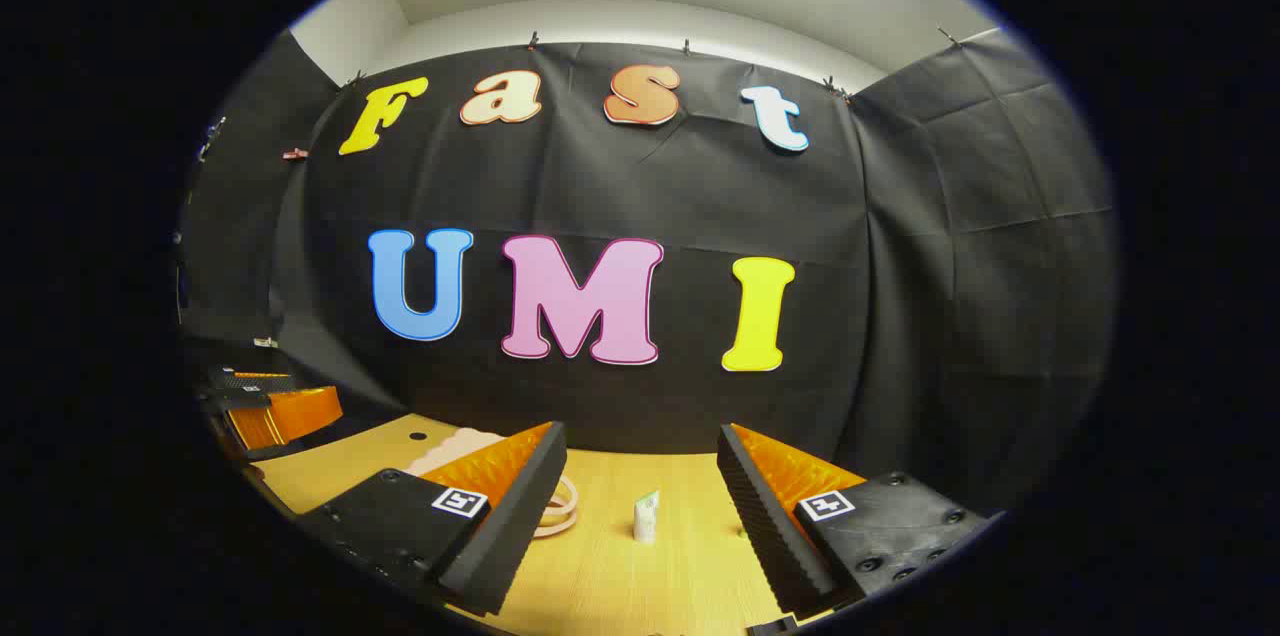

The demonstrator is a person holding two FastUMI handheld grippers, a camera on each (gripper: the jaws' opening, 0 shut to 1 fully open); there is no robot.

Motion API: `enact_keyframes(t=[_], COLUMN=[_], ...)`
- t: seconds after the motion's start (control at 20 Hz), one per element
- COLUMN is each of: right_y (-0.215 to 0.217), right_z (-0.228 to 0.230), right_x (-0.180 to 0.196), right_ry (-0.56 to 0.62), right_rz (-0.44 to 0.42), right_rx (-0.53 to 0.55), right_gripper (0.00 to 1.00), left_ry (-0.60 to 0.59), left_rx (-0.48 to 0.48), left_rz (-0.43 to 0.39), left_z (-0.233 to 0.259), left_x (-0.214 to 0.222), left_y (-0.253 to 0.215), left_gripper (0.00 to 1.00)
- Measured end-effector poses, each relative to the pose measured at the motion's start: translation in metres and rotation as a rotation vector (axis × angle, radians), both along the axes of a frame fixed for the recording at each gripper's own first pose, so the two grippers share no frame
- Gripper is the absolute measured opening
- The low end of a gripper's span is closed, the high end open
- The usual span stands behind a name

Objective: First open the suitcase, pack the skin care products into it, and then close the suitcase.

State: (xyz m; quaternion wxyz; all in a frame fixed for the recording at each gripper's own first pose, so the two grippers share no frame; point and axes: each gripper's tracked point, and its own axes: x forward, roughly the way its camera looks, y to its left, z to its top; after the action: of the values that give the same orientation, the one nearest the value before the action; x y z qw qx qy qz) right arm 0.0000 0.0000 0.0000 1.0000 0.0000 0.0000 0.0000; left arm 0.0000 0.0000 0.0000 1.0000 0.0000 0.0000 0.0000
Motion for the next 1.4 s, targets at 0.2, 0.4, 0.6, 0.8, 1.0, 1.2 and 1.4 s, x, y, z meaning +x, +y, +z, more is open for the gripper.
enact_keyframes(t=[0.2, 0.4, 0.6, 0.8, 1.0, 1.2, 1.4], right_y=[-0.009, -0.022, -0.032, -0.039, -0.049, -0.057, -0.064], right_z=[-0.013, -0.026, -0.032, -0.038, -0.042, -0.047, -0.051], right_x=[0.008, 0.011, 0.014, 0.016, 0.023, 0.041, 0.060], right_ry=[0.025, 0.052, 0.069, 0.079, 0.090, 0.099, 0.099], right_rz=[0.001, -0.014, -0.032, -0.040, -0.052, -0.049, -0.038], right_rx=[0.009, 0.008, 0.018, 0.020, 0.014, 0.017, 0.022], right_gripper=[0.96, 0.96, 0.96, 0.96, 0.96, 0.96, 0.96], left_ry=[0.029, 0.058, 0.092, 0.111, 0.138, 0.156, 0.207], left_rx=[0.026, 0.045, 0.075, 0.056, 0.062, 0.068, 0.055], left_rz=[-0.022, -0.039, -0.034, -0.049, -0.061, -0.089, -0.121], left_z=[-0.008, -0.017, -0.028, -0.034, -0.042, -0.049, -0.071], left_x=[0.012, 0.023, 0.030, 0.038, 0.053, 0.077, 0.113], left_y=[-0.014, -0.024, -0.025, -0.029, -0.037, -0.054, -0.079], left_gripper=[0.98, 0.98, 0.98, 0.98, 0.99, 0.99, 0.99])
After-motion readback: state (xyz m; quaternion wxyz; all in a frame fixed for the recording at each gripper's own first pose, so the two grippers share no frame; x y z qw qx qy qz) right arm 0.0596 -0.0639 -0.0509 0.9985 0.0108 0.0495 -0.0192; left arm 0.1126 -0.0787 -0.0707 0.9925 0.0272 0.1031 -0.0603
